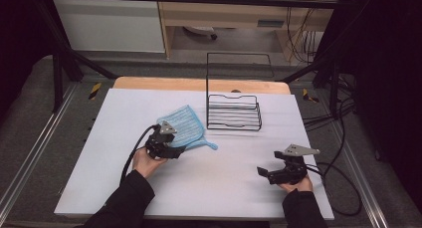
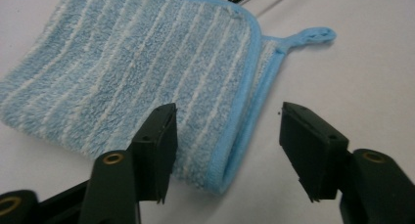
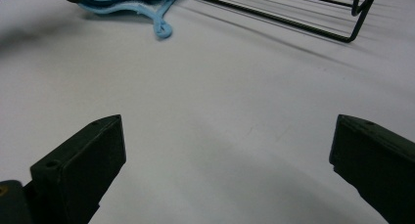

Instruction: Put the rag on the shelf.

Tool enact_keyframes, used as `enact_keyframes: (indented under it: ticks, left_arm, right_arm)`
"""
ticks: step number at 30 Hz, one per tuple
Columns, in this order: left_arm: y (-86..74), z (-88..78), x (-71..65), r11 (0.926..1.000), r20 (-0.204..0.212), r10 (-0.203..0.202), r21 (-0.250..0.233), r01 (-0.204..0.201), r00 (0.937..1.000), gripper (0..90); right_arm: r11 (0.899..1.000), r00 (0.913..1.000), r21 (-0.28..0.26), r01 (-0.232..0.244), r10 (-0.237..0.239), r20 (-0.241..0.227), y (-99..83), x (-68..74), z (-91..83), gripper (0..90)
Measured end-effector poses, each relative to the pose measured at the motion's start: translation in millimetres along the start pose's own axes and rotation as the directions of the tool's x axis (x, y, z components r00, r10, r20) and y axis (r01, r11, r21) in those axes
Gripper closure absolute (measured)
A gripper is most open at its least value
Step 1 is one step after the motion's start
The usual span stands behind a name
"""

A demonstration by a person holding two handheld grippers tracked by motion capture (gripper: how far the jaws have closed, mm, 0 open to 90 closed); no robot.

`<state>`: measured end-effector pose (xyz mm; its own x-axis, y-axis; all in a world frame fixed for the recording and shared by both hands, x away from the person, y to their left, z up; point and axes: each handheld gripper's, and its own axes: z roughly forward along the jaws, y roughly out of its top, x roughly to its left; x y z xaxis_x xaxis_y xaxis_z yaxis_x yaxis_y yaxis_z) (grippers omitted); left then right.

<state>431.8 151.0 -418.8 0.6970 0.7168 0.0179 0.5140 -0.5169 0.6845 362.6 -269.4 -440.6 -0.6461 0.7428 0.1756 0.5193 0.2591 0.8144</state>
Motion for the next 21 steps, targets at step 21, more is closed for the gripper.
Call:
enact_keyframes:
  ticks: [21]
  left_arm:
    - [-4.0, 19.1, 10.3, 0.9978, -0.034, -0.021, 0.062, 0.023, 0.9992, 75.9]
  right_arm:
    - [1.000, 1.0000, 0.004, 0.000, 0.000, 0.000, -0.1, 0.1, 0.7, 0.9]
